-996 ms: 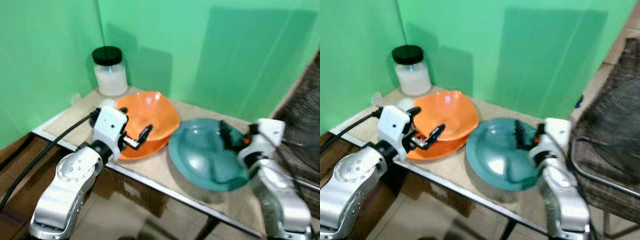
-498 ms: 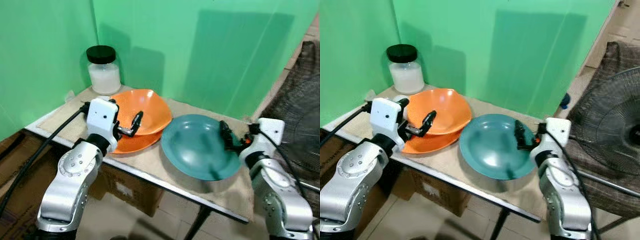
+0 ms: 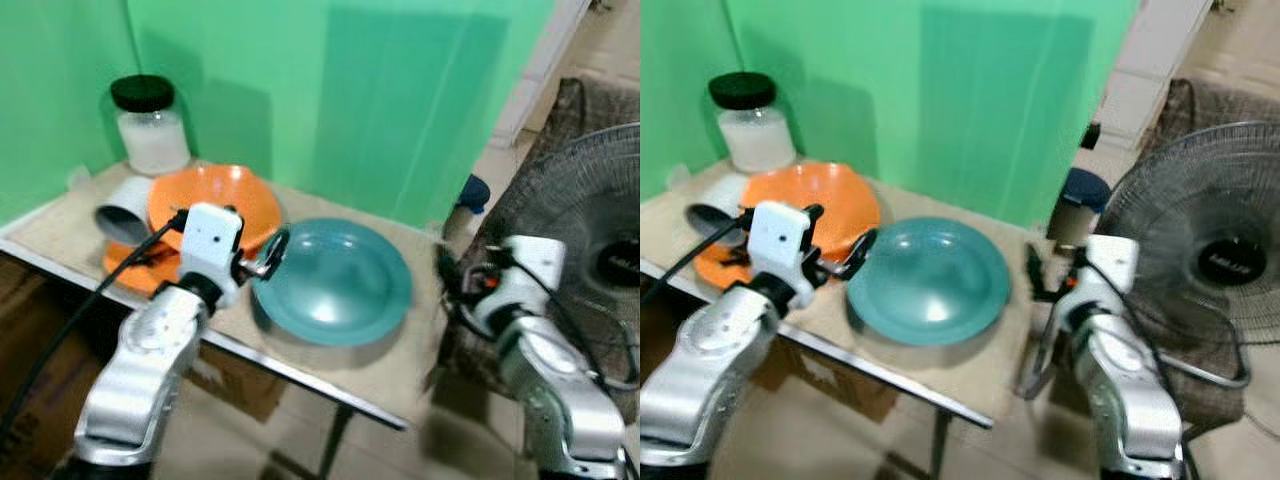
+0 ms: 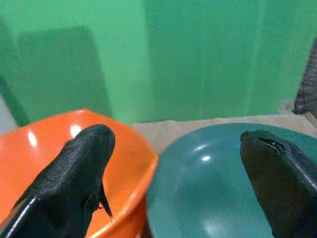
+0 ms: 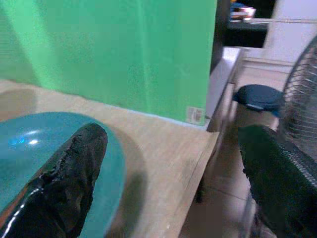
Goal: Setting the table
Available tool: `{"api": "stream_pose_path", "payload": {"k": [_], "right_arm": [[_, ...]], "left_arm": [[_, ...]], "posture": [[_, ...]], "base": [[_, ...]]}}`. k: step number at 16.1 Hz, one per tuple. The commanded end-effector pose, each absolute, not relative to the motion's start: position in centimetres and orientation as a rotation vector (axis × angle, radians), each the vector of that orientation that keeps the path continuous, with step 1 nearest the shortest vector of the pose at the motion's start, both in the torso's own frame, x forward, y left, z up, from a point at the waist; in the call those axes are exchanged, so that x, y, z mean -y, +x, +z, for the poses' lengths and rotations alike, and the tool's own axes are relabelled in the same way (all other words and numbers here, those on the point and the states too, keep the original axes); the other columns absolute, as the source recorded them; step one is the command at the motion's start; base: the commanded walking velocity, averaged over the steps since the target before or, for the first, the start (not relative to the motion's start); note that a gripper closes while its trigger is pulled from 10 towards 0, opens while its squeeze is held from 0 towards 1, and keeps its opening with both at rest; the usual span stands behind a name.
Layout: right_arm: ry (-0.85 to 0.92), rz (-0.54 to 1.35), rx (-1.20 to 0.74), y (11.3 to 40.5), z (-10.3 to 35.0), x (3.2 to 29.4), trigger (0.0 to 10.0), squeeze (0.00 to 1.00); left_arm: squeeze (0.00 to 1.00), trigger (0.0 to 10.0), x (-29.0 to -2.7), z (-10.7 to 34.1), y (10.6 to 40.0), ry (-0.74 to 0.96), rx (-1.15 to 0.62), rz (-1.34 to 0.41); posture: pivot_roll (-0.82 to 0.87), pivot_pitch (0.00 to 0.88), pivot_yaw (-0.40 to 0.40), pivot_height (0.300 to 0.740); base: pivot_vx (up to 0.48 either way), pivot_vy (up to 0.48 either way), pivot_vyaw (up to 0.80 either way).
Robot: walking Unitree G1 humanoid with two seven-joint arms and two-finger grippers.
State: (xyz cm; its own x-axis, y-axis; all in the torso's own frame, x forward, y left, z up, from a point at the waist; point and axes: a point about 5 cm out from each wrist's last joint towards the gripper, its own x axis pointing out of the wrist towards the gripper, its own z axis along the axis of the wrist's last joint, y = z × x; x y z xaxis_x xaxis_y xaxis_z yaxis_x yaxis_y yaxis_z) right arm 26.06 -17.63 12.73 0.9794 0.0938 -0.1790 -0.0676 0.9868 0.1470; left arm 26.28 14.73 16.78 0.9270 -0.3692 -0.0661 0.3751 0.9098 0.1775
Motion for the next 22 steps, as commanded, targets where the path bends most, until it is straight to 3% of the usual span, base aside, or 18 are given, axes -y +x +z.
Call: {"api": "stream_pose_path", "payload": {"k": [1,7,16,20,22], "right_arm": [[0.135,0.103,-0.222,26.0,12.5,17.9,10.0,0.00],[0.225,0.156,-0.275,26.8,11.6,17.5,10.0,0.00],[0.309,0.207,-0.303,29.3,11.6,15.9,10.0,0.00],[0.455,0.256,-0.469,30.8,10.5,13.9,10.0,0.00],[0.432,0.282,-0.508,30.7,10.0,13.3,10.0,0.00]], "left_arm": [[0.00,10.0,-13.8,16.8,25.8,0.204,-0.027,-0.466],[0.00,10.0,-14.6,15.0,25.4,0.361,-0.152,-0.670],[0.00,10.0,-17.1,10.2,25.5,0.437,-0.296,-0.591],[0.00,10.0,-16.6,9.9,25.4,0.433,-0.280,-0.605],[0.00,10.0,-16.6,9.7,25.2,0.433,-0.278,-0.610]], "posture": [[0.07,0.000,-0.061,0.740],[0.08,0.000,-0.061,0.740],[0.07,0.000,-0.064,0.740],[0.07,0.000,-0.076,0.740],[0.08,0.000,-0.078,0.740]], "base": [[0.000,0.000,0.00],[0.000,0.000,0.00],[0.000,0.000,0.00],[0.000,0.000,0.00],[0.000,0.000,0.00]]}}
